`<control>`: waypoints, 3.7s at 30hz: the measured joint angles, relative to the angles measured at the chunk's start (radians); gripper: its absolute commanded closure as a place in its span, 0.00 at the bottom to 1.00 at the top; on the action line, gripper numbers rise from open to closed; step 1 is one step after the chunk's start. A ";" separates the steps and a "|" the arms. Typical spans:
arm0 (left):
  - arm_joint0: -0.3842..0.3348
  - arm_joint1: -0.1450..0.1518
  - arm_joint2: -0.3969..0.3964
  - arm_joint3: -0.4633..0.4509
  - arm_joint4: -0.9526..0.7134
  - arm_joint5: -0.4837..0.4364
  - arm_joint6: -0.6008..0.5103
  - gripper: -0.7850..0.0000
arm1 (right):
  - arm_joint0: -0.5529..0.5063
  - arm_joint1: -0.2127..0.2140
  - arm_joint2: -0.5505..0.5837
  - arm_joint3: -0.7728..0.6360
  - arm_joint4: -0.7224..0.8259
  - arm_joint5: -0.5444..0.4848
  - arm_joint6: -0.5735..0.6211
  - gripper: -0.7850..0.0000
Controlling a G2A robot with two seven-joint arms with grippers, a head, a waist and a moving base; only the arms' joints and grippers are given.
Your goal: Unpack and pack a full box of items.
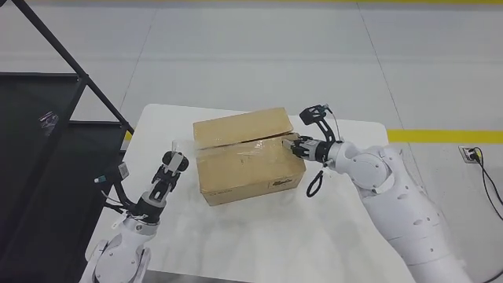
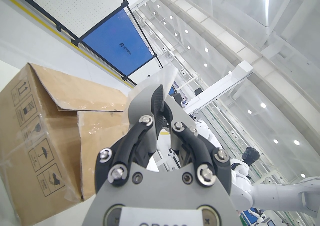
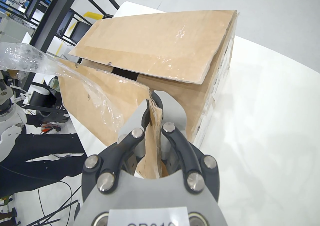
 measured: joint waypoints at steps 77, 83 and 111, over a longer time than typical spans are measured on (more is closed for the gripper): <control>-0.242 0.008 0.167 -0.333 -0.158 0.137 -0.291 1.00 | -0.543 0.070 0.125 -0.544 -0.180 -0.154 -0.424 0.00; -0.264 0.006 0.190 -0.331 -0.196 0.129 -0.300 1.00 | -0.535 0.060 0.096 -0.508 -0.095 -0.151 -0.454 0.00; -0.339 -0.004 0.294 -0.324 -0.303 0.129 -0.365 1.00 | -0.340 0.010 -0.035 -0.126 0.300 -0.542 -0.551 0.00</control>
